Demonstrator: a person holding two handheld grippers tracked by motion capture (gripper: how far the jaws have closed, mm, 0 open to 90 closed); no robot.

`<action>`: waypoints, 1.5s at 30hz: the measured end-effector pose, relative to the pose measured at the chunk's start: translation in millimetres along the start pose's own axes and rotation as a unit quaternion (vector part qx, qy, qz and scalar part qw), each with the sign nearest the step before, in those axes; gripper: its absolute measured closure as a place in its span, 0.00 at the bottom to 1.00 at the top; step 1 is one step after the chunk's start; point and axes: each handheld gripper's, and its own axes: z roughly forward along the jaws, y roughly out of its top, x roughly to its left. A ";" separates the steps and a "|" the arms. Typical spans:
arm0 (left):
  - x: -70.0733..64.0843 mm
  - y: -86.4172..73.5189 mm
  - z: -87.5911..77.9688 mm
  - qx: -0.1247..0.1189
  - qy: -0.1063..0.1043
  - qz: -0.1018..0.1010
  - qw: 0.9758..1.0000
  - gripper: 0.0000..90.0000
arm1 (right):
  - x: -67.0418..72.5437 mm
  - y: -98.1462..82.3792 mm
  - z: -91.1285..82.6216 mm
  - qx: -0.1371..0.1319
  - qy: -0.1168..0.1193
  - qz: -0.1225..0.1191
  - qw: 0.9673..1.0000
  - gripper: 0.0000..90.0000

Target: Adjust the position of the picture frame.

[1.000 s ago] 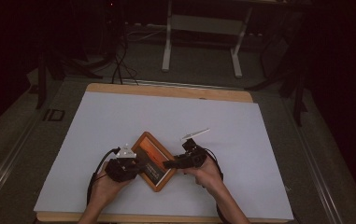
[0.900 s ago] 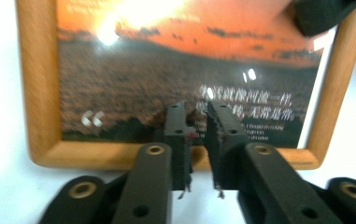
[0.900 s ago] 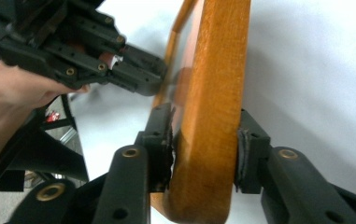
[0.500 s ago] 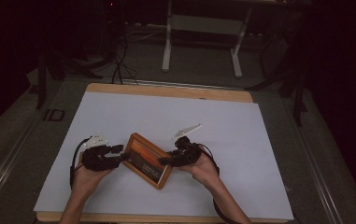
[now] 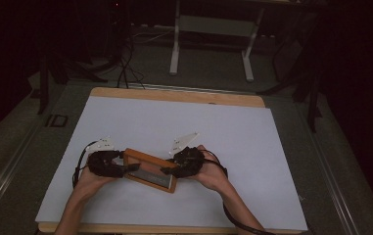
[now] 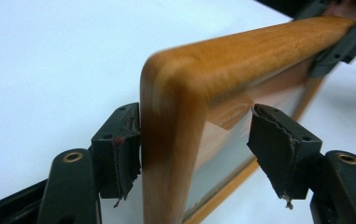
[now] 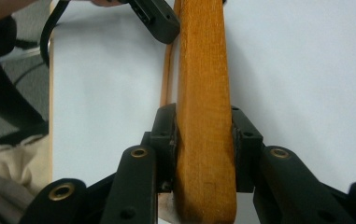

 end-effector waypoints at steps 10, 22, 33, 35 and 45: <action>-16.6 3.1 4.0 0.016 -0.005 0.056 0.998 0.56 | -6.1 2.5 -9.0 0.034 -0.016 -0.066 0.997 0.73; -42.2 8.2 12.5 0.053 -0.009 0.102 0.993 0.76 | -18.5 -13.1 -25.9 0.013 -0.061 -0.008 0.998 0.46; -44.5 13.6 12.9 0.017 -0.010 0.044 0.999 0.76 | -24.0 -48.2 -42.1 -0.025 -0.079 0.086 0.993 0.36; -44.1 13.7 13.2 0.016 -0.010 0.043 0.999 0.76 | -25.6 -56.9 -37.7 -0.023 -0.075 0.104 0.992 0.36; -42.6 10.2 13.4 0.030 -0.012 0.057 0.998 0.76 | -39.9 -69.1 -19.2 -0.065 -0.026 0.108 0.992 0.48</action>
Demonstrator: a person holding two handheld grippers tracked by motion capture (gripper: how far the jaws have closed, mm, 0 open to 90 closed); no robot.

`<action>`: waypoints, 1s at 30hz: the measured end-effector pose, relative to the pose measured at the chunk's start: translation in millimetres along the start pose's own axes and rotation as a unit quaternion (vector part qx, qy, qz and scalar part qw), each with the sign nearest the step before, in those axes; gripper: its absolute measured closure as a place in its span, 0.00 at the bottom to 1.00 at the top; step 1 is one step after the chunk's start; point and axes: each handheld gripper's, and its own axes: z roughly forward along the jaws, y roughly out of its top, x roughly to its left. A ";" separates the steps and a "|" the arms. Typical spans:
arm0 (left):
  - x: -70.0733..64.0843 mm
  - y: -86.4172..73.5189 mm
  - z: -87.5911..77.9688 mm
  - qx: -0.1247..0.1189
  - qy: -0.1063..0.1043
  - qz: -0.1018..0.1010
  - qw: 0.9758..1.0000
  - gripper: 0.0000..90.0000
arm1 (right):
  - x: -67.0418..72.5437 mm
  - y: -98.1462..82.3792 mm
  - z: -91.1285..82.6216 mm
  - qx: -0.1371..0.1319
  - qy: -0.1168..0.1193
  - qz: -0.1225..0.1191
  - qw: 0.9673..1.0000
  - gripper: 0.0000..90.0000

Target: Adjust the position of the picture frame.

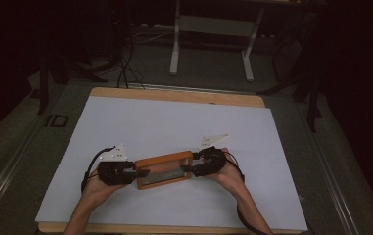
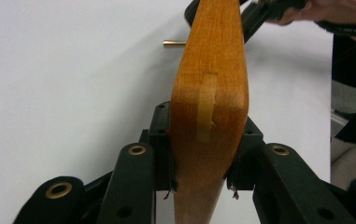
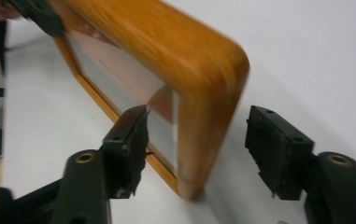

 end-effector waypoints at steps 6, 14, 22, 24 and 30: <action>2.1 -2.5 0.0 0.021 -0.006 0.009 1.000 0.75 | 6.4 5.5 -2.3 -0.016 0.013 -0.056 0.998 0.60; -2.6 15.4 -1.9 0.026 0.005 0.034 0.999 0.52 | 6.2 3.5 -5.9 -0.017 0.020 -0.081 0.996 0.65; 0.8 45.5 -2.0 0.058 -0.003 0.070 0.996 0.61 | 9.8 16.4 -9.5 -0.012 0.029 -0.103 0.994 0.68; 1.9 52.1 -2.3 0.067 -0.008 0.076 0.995 0.67 | 11.2 20.3 -10.3 -0.015 0.034 -0.108 0.993 0.69; 1.1 64.0 5.4 0.089 -0.013 0.088 0.992 0.66 | 18.9 35.6 -11.4 -0.015 0.038 -0.131 0.991 0.71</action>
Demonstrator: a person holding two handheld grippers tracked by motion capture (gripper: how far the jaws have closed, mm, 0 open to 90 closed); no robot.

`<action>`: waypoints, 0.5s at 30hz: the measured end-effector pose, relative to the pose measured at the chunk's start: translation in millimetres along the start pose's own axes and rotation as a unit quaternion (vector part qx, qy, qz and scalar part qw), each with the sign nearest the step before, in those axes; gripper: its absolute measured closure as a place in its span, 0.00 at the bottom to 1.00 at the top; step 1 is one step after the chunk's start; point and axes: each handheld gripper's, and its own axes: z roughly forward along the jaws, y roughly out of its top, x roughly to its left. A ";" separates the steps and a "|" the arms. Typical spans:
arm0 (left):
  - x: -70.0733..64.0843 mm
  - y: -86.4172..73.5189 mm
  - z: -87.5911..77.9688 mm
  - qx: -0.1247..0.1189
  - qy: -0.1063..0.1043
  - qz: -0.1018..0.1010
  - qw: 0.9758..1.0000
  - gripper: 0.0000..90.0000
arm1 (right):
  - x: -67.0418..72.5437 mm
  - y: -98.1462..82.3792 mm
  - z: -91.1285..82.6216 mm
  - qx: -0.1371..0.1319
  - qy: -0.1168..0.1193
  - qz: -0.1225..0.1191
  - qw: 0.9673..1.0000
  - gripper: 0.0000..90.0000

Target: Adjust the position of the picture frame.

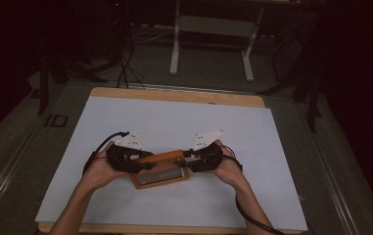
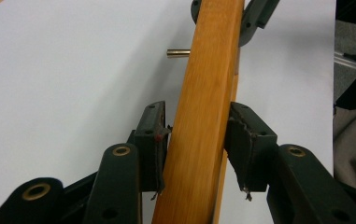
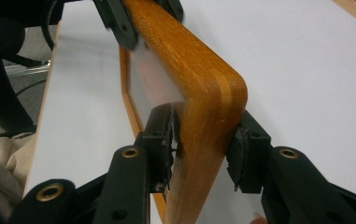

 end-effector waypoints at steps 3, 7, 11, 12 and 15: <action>-0.9 5.3 3.1 -0.001 -0.007 0.003 1.000 0.67 | 2.2 8.5 0.5 -0.001 0.003 -0.010 1.000 0.72; -4.5 12.8 7.2 0.008 -0.012 0.018 1.000 0.71 | 5.8 19.2 2.0 -0.002 0.005 -0.025 1.000 0.72; -4.9 13.6 5.0 0.009 -0.014 0.024 1.000 0.74 | 9.4 27.8 3.1 0.005 0.003 -0.036 0.999 0.72; -4.9 13.6 5.0 0.009 -0.014 0.024 1.000 0.75 | 9.4 27.8 3.1 0.005 0.003 -0.036 0.999 0.72; -10.7 10.5 5.4 -0.006 0.003 0.036 0.999 0.76 | 9.2 29.3 4.8 0.006 -0.002 -0.032 0.999 0.68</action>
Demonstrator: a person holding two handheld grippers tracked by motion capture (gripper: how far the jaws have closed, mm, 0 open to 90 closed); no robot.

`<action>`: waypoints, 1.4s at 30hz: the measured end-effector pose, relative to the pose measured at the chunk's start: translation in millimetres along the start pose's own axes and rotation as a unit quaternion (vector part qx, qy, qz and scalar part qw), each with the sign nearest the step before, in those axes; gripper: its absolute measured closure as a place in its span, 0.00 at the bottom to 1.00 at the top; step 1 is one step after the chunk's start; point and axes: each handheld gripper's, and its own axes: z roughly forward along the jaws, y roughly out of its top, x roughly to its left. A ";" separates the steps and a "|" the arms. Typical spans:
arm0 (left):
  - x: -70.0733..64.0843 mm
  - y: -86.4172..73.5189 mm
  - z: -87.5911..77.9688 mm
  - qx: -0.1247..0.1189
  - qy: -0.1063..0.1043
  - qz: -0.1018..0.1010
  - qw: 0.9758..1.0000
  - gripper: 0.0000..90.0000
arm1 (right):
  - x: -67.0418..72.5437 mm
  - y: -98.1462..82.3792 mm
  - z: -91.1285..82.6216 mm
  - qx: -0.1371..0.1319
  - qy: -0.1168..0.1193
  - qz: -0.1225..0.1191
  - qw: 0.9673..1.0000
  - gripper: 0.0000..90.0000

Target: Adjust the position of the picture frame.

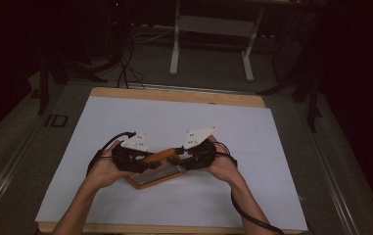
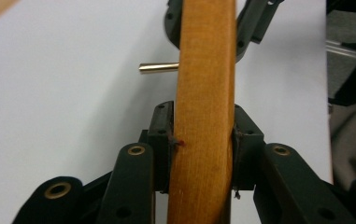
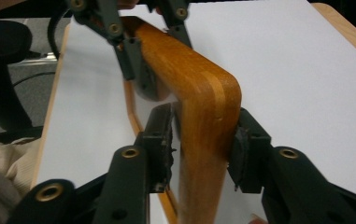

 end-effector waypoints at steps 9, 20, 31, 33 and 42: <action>4.7 -6.1 -4.2 -0.020 -0.005 -0.025 0.999 0.77 | -7.7 -31.7 -1.0 0.007 -0.005 0.067 0.998 0.43; 10.0 -4.1 -14.6 -0.068 0.017 -0.056 0.996 0.77 | -9.9 -67.7 17.8 -0.011 0.023 0.158 0.987 0.40; 13.3 -6.0 -13.7 -0.136 0.027 -0.098 0.985 0.77 | -7.2 -65.2 41.1 -0.070 0.043 0.216 0.973 0.45; 14.1 -6.7 -12.1 -0.149 0.025 -0.106 0.983 0.77 | -7.3 -62.8 40.9 -0.077 0.037 0.222 0.971 0.44; 17.2 -9.1 -3.8 -0.215 -0.004 -0.137 0.967 0.77 | -12.1 -63.4 33.0 -0.122 0.038 0.236 0.963 0.46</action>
